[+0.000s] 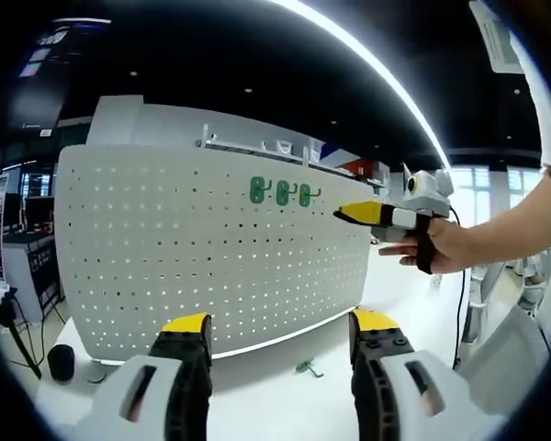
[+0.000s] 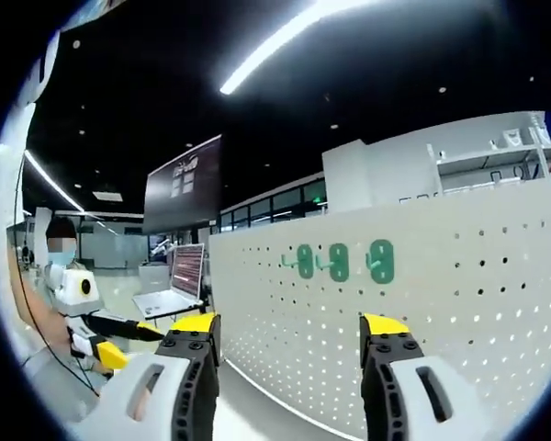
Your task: Insert the hook assembly into the mounting plate slot until the hook locks in place.
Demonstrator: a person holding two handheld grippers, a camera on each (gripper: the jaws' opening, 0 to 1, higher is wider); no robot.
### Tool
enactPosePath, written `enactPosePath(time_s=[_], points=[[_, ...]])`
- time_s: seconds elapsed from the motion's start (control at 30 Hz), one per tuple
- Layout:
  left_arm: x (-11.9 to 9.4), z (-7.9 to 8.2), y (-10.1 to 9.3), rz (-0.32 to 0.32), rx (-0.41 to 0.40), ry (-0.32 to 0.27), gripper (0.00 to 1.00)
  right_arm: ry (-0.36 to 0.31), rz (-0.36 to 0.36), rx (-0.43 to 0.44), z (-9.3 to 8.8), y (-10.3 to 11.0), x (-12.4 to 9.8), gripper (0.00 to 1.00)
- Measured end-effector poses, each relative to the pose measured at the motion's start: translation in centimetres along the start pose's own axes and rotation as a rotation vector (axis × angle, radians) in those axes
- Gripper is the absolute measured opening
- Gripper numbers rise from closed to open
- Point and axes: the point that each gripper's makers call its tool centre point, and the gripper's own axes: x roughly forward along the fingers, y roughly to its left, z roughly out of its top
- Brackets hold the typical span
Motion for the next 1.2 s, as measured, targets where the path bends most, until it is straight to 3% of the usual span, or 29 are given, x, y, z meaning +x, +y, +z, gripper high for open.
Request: enactPosePath(time_s=[0.7, 1.2], points=[[0.1, -0.1, -0.4, -0.028, 0.0, 0.002, 0.64, 0.097, -0.004, 0.016, -4.4, 1.6, -4.8, 0.61], [0.1, -0.1, -0.5, -0.035, -0.003, 0.009, 0.65, 0.121, -0.039, 0.043, -5.9, 1.5, -7.1, 0.62]])
